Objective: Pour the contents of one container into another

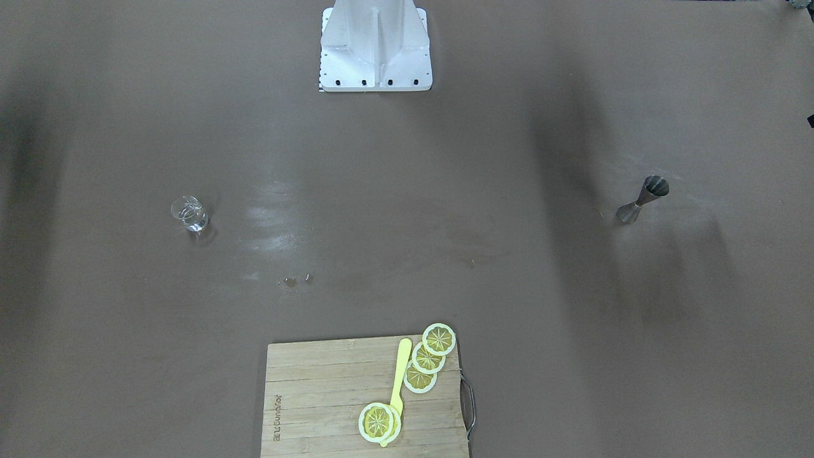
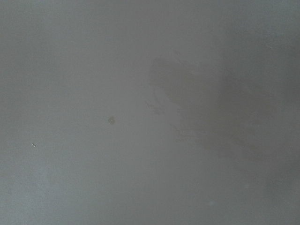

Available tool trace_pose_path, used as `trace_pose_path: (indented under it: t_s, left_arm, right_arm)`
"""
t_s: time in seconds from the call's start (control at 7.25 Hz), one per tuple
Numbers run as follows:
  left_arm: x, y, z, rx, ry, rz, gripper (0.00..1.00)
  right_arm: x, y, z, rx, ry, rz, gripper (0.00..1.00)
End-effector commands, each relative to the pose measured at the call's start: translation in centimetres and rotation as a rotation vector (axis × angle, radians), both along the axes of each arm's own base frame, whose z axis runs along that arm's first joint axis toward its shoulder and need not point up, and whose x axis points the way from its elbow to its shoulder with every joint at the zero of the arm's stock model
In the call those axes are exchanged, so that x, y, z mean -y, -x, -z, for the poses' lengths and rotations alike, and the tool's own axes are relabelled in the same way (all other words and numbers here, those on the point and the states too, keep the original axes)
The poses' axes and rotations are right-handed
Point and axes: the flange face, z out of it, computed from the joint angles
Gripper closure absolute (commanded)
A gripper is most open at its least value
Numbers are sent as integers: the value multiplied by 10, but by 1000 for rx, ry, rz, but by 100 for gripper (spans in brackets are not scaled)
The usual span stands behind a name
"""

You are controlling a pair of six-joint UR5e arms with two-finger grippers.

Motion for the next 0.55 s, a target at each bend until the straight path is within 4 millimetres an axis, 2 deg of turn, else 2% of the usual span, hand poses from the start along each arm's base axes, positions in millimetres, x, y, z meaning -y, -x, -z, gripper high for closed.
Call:
trace_pose_path:
  t_s: [0.0, 0.41]
  left_arm:
    - [0, 2, 3, 0, -9, 5, 1]
    - [6, 2, 7, 26, -32, -1, 1]
  right_arm:
    - [0, 0, 0, 0, -1, 0, 0]
    - [0, 0, 0, 0, 2, -1, 0]
